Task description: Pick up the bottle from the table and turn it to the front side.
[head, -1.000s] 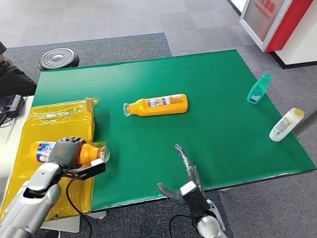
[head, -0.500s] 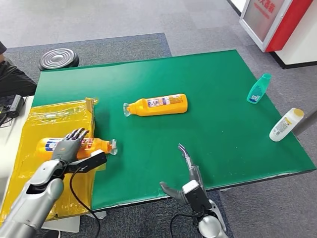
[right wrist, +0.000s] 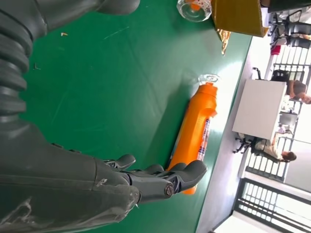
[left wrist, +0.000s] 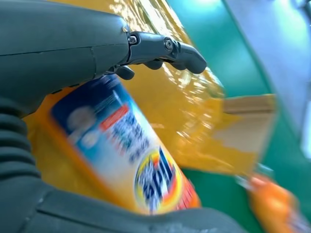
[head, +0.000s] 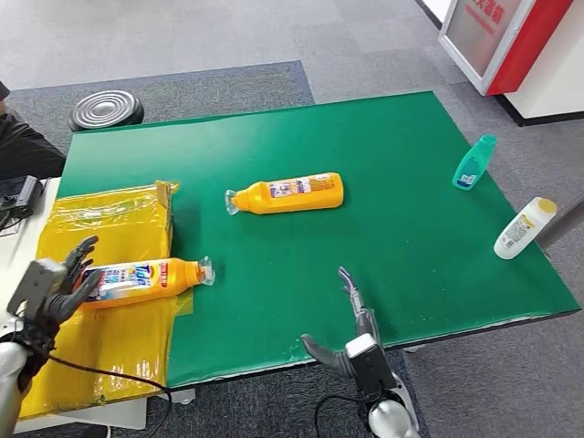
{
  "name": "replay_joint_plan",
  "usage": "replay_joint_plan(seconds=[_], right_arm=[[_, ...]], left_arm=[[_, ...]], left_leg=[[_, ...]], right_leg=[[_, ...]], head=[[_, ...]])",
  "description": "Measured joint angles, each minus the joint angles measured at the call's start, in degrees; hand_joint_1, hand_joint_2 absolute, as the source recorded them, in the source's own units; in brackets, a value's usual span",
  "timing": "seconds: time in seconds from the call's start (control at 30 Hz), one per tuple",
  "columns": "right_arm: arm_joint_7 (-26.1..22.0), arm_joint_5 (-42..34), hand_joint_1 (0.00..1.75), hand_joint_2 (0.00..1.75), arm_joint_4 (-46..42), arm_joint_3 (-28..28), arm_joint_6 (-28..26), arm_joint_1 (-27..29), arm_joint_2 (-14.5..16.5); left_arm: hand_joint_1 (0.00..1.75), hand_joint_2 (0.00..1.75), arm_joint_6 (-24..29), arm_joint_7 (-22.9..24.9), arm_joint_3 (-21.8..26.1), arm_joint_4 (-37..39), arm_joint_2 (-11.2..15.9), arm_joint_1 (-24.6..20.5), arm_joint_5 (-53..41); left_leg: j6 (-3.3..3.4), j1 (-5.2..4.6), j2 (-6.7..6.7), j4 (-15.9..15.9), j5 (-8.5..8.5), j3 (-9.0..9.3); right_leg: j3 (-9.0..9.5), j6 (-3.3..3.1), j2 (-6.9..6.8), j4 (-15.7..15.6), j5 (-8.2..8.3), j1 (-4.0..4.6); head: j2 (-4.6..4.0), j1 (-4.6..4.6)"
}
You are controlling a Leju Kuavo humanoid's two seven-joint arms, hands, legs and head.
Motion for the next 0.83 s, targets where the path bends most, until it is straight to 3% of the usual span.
replay_joint_plan(seconds=[0.17,0.3,0.47,0.83], right_arm=[[-2.3,-2.1,0.0,1.75,0.1,-0.2,1.4,1.1,-0.5],[-3.4,-2.8,0.0,1.75,-0.8,-1.0,4.0,2.7,-0.9],[-3.8,-2.1,0.0,1.75,-3.3,-2.5,6.0,4.4,-1.3],[-3.7,-0.6,0.0,1.75,-7.0,-5.6,6.4,5.7,-1.4]], left_arm=[[0.0,0.0,-4.4,-8.7,6.1,-9.4,-0.9,10.1,11.5],[0.0,1.75,-6.5,-16.0,8.3,-14.3,-4.5,14.9,13.1],[0.0,1.75,-9.1,-24.4,9.5,-18.1,-10.1,18.2,13.6],[0.0,1.75,-15.0,-26.0,10.2,-20.0,-19.7,19.8,14.3]], left_leg=[[0.11,-0.01,0.07,0.0,-0.11,-0.04],[0.12,-0.02,0.06,0.0,-0.2,-0.06],[0.13,-0.03,0.05,0.0,-0.24,-0.06],[0.11,-0.03,0.05,0.0,-0.21,-0.05]], right_leg=[[-0.02,0.1,0.01,0.0,-0.13,-0.01],[0.01,0.13,-0.01,0.0,-0.18,-0.03],[0.01,0.12,-0.01,0.0,-0.18,-0.04],[0.02,0.12,-0.01,0.0,-0.14,-0.04]], head=[[-0.01,0.0],[0.0,0.0],[-0.01,0.01],[0.0,0.01]])
